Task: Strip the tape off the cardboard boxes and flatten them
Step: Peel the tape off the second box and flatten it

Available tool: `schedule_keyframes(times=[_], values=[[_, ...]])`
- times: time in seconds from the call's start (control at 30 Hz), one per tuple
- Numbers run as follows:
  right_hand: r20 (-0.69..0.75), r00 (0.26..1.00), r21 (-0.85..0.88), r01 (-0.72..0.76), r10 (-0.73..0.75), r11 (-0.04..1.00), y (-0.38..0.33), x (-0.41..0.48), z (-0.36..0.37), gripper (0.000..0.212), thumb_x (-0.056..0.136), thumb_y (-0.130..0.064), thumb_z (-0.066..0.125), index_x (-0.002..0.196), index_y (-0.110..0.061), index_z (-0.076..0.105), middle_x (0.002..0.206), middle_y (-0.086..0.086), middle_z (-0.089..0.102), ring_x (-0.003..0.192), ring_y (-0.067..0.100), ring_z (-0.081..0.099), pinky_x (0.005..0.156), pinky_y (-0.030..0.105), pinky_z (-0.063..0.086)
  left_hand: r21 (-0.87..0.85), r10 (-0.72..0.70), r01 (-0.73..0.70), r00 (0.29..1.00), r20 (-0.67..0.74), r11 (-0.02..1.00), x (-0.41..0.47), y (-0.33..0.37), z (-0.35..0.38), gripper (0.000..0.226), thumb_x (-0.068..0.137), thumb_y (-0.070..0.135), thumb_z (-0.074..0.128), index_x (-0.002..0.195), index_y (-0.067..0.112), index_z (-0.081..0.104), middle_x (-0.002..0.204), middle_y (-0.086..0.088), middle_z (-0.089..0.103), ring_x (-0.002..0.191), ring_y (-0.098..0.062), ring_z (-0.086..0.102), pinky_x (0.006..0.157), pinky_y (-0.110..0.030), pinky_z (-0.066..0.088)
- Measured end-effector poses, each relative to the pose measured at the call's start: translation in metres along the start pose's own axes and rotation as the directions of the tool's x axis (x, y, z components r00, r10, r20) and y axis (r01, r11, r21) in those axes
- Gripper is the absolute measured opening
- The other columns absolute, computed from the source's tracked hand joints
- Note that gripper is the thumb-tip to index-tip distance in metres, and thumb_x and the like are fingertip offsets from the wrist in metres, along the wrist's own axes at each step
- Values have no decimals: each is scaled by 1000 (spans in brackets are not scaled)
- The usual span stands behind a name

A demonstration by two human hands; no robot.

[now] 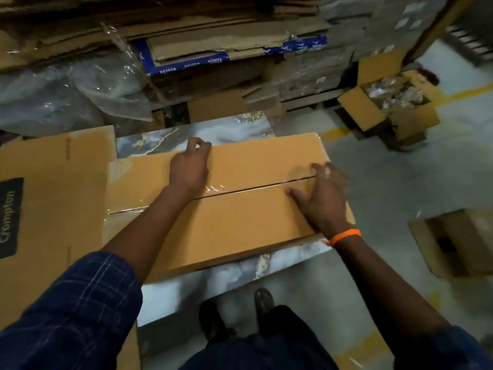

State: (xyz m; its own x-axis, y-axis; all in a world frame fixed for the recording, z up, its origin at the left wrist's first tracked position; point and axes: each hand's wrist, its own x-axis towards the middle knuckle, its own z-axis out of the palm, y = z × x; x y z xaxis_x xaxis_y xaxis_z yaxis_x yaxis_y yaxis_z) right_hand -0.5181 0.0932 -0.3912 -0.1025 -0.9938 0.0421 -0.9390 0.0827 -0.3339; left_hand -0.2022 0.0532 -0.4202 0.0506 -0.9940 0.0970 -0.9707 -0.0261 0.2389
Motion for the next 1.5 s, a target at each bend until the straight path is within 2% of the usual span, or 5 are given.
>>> schedule_keyframes(times=[0.1, 0.47, 0.77, 1.2, 1.5], values=[[123, 954, 111, -288, 274, 951, 49, 28, -8, 109, 63, -85, 68, 139, -11, 45, 144, 18, 50, 135, 37, 46, 103, 45, 43, -26, 0, 0, 1000, 9, 1000, -6, 20, 3, 50, 91, 1, 56, 139, 17, 57, 140, -8, 47, 74, -41, 65, 60, -41, 44], [479, 878, 341, -175, -11, 924, 45, 95, 7, 74, 76, -75, 67, 78, -2, 65, 73, 14, 72, 65, 27, 71, 62, 47, 62, -75, 33, -32, 999, 9, 997, 29, 148, 37, 36, 103, 27, 48, 139, 29, 54, 121, -4, 56, 83, -34, 66, 65, -39, 50], [598, 766, 700, -353, -238, 621, 28, 197, 26, 39, 95, -20, 70, 130, -6, 61, 120, 12, 69, 103, 19, 66, 88, 38, 56, -21, 46, -50, 985, -165, 999, 54, 187, 66, 36, 98, 29, 50, 132, 23, 62, 97, -6, 58, 81, -29, 57, 70, -40, 47], [814, 480, 565, -521, -327, 640, 46, 256, 48, 15, 97, 4, 57, 108, 0, 66, 94, 12, 73, 86, 17, 72, 76, 27, 60, -16, 42, -45, 990, -136, 999, 57, 185, 68, 44, 95, 30, 53, 139, 27, 56, 123, -3, 53, 99, -25, 53, 80, -39, 42], [550, 725, 675, -93, -416, 732, 43, 236, 45, 19, 97, -1, 62, 85, -16, 66, 85, 3, 69, 78, 8, 69, 76, 29, 61, 41, 37, -33, 995, -90, 999, 56, 187, 70, 49, 96, 30, 51, 145, 31, 50, 146, 0, 49, 107, -25, 54, 83, -40, 42]])
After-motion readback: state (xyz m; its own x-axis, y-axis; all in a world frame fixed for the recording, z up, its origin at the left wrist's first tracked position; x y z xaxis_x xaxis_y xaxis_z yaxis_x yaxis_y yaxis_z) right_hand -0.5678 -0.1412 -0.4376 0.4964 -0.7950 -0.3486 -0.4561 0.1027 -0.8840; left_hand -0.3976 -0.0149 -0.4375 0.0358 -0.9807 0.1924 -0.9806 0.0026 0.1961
